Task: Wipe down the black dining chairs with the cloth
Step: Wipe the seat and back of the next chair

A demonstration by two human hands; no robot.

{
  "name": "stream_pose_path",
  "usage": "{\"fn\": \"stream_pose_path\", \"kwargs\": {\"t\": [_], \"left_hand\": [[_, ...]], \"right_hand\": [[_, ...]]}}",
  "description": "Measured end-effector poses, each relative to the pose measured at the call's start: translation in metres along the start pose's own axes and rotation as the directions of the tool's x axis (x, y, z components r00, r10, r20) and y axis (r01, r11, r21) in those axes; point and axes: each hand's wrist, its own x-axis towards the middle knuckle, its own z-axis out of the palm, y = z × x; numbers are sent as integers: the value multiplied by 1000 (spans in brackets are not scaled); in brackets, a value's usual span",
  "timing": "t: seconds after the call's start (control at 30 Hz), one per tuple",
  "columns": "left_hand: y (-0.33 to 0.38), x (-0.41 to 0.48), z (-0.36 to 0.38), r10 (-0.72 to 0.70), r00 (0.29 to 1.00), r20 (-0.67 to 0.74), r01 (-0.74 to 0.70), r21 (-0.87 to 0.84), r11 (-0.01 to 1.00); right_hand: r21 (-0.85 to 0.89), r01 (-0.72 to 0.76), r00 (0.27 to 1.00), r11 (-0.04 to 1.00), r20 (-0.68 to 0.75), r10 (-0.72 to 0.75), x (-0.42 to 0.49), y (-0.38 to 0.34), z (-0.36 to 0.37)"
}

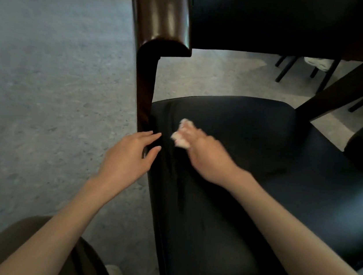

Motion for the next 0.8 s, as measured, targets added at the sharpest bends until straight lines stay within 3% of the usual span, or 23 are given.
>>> {"fn": "stream_pose_path", "kwargs": {"t": [0.07,0.13,0.27,0.37,0.43,0.5,0.6,0.67,0.73,0.8], "left_hand": [[-1,1,-1,-24,1000,-6,24,12,1000],[-1,1,-2,-30,1000,-10,30,10,1000],[-1,1,-1,-3,1000,-1,3,-22,1000],[-1,2,0,-4,1000,4,4,-19,1000],[-1,1,0,-1,1000,10,1,-12,1000],[-1,-1,1,6,1000,15,-6,-9,1000],[-2,0,2,14,1000,15,-14,-18,1000],[-3,0,1,14,1000,22,-14,-16,1000],[-3,-1,1,10,1000,26,-10,-10,1000],[-3,-1,1,11,999,30,-11,-1,1000]], "right_hand": [[90,144,985,985,86,-152,-11,-18,1],[66,204,977,977,43,-207,-8,-10,-16],[-196,41,976,980,-200,-80,32,33,-43],[-209,-129,990,969,27,138,70,55,-36],[-36,-257,954,966,152,260,82,62,-31],[104,-280,954,954,141,265,84,70,-31],[-159,-249,968,955,-83,238,77,84,-26],[-166,-343,934,925,-169,316,80,85,-21],[-137,-367,925,920,-154,347,90,76,-15],[-112,-304,949,946,-128,290,98,58,-13]]}}
